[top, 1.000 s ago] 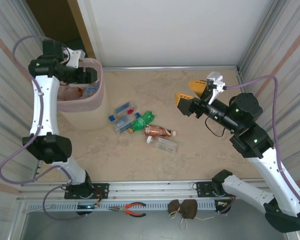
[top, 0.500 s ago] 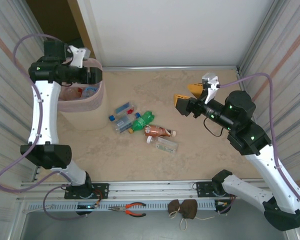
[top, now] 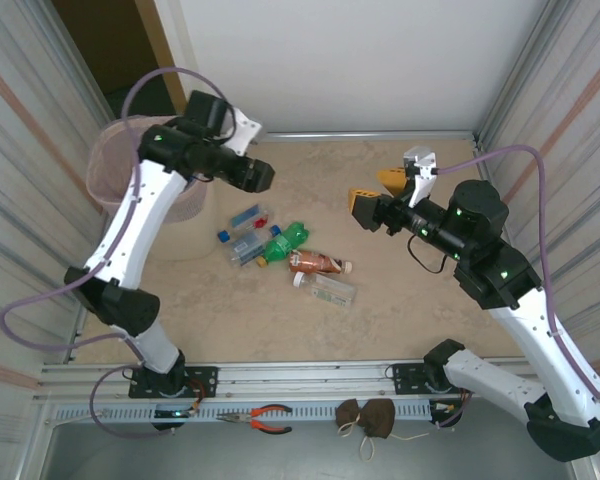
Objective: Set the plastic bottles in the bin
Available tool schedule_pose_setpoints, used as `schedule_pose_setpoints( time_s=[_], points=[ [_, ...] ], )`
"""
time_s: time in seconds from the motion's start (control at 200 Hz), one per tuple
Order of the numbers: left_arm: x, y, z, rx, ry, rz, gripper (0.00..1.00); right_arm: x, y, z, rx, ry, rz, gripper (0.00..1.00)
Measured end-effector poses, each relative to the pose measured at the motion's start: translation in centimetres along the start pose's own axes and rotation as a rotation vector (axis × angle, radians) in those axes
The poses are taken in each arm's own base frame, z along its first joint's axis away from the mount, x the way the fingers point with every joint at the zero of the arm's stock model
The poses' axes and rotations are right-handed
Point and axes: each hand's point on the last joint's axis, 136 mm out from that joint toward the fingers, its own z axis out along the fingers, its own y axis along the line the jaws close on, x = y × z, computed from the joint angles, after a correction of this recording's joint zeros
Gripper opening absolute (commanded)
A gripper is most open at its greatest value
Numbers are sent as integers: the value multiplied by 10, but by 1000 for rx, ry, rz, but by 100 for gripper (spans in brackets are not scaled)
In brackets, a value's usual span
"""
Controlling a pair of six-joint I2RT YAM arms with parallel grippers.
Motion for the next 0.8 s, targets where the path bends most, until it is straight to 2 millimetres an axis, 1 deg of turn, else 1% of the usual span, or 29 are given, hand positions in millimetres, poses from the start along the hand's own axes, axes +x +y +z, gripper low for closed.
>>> schedule_pose_setpoints(
  time_s=[0.08, 0.175, 0.301, 0.436, 0.601, 0.802],
  points=[
    [5, -10, 24, -1, 54, 32, 71, 0, 0, 0, 1, 0, 0, 78],
    [15, -17, 58, -14, 135, 66, 71, 0, -1, 0, 2, 0, 0, 78],
    [32, -18, 102, -39, 242, 100, 71, 0, -2, 0, 8, 1, 1, 78],
    [50, -17, 141, -55, 329, 130, 73, 2, -3, -1, 11, 10, 3, 78],
    [65, -19, 180, -47, 393, 154, 75, 3, -5, -2, 17, 13, 4, 78],
    [80, -20, 216, -35, 441, 172, 76, 1, -4, -5, 16, 5, 2, 78]
  ],
)
